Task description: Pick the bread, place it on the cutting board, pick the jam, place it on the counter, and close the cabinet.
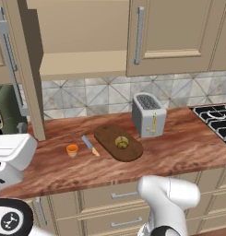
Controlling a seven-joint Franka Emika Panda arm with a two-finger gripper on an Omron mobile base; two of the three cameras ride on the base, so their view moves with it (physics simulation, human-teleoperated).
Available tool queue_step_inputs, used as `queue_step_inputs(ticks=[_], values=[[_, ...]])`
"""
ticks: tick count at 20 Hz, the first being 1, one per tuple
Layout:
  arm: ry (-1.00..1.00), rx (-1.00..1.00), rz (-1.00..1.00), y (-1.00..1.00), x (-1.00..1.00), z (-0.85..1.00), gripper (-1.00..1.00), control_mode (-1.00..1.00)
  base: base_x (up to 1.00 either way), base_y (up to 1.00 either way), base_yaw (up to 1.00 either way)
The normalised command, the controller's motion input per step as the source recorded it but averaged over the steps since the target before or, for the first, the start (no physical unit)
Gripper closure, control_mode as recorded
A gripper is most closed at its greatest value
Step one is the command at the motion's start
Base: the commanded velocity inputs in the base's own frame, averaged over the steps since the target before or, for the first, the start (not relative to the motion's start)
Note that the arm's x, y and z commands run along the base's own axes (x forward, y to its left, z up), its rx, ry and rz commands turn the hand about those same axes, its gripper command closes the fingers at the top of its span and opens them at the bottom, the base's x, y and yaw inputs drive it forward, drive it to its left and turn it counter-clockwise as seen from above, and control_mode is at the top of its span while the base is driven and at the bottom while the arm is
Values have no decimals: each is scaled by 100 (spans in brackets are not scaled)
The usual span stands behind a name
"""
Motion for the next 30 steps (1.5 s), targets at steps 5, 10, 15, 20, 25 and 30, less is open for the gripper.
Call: queue_step_inputs(ticks=[5, 10, 15, 20, 25, 30], values=[[-1, 0, -11, 0, 4, 0, -100, -100, 0, 0, 0], [0, 0, -9, 0, 12, 0, -100, -100, 0, 0, 0], [0, 0, -4, 0, 30, 0, -100, -100, 0, 0, 0], [0, 0, -3, 5, 21, 0, -100, -100, 0, 0, 0], [-2, 0, 0, 13, 6, 0, -100, -100, 0, 0, 0], [-4, 0, -1, 5, 3, 0, -100, -100, 0, 0, 0]])
